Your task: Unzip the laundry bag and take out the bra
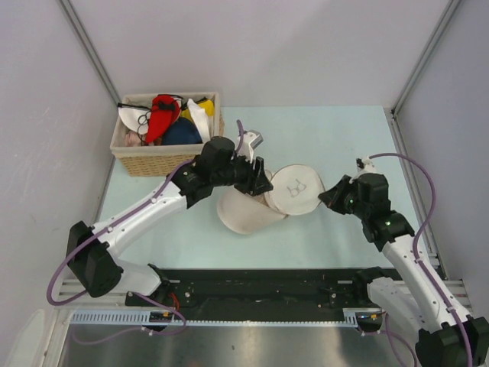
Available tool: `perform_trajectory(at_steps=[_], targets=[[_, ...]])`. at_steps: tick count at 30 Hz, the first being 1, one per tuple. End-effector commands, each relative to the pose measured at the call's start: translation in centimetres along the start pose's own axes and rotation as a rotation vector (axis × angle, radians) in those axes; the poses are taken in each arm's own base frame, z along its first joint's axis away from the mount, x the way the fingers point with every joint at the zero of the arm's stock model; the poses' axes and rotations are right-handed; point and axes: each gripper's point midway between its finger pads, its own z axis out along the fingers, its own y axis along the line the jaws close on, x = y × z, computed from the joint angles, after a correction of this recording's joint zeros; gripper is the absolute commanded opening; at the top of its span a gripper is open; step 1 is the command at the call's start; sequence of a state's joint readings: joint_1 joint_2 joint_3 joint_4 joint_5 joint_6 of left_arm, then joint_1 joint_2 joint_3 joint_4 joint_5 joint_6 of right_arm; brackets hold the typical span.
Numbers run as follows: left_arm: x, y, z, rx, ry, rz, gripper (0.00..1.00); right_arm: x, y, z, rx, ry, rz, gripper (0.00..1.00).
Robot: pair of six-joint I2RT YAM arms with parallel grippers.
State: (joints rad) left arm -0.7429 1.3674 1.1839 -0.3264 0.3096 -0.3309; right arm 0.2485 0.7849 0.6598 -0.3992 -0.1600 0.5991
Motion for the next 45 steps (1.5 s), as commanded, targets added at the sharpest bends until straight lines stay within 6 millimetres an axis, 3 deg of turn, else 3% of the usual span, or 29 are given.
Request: perform_trajectory(at_steps=[1,3,4,6,9,12,17,20,24,29,32,37,41,44,45], targets=[[-3.0,-0.8,-1.5,0.000,-0.057,0.050,0.54,0.7,1.0,1.0,0.005,-0.022,0.001,0.00],[-2.8,-0.2,-1.4,-0.029,-0.048,0.050,0.56,0.8,1.2,1.2,0.010,-0.032,-0.002,0.00],[-2.8,-0.1,-1.3,-0.034,-0.042,0.060,0.59,0.8,1.4,1.2,0.007,-0.035,-0.006,0.00],[-2.4,0.4,-1.3,-0.061,-0.025,0.064,0.76,0.5,1.5,1.1,0.003,-0.048,-0.011,0.00],[-1.4,1.1,-1.3,-0.100,0.008,0.077,0.82,-0.3,1.5,0.7,0.006,-0.088,-0.025,0.00],[1.1,1.8,-0.5,-0.118,0.076,0.059,0.75,-0.5,1.3,0.7,0.014,-0.095,-0.026,0.00],[3.8,-0.3,2.1,-0.026,0.135,-0.023,0.60,-0.2,1.0,1.2,0.030,-0.077,-0.026,0.00],[5.1,-0.3,3.8,-0.038,0.157,-0.075,0.57,-0.3,1.1,1.2,0.027,-0.082,-0.026,0.00],[7.9,3.4,5.4,-0.199,0.225,-0.090,0.56,-0.4,0.9,0.8,0.031,-0.089,-0.027,0.00],[10.9,7.1,5.6,-0.359,0.298,-0.070,0.56,-0.3,0.4,0.6,0.053,-0.087,-0.033,0.00],[11.9,8.7,5.7,-0.428,0.326,-0.055,0.63,-0.4,0.4,0.6,0.049,-0.090,-0.030,0.00],[12.4,10.2,6.3,-0.491,0.323,-0.040,0.66,-0.4,0.7,0.8,0.038,-0.087,-0.027,0.00],[12.8,10.3,7.5,-0.474,0.320,-0.048,0.65,-0.4,0.8,0.8,0.034,-0.086,-0.026,0.00],[13.6,10.9,8.6,-0.483,0.347,-0.054,0.56,-0.5,0.8,0.7,0.034,-0.091,-0.025,0.00],[13.8,11.0,8.8,-0.485,0.356,-0.055,0.44,-0.4,0.7,0.7,0.035,-0.088,-0.026,0.00]])
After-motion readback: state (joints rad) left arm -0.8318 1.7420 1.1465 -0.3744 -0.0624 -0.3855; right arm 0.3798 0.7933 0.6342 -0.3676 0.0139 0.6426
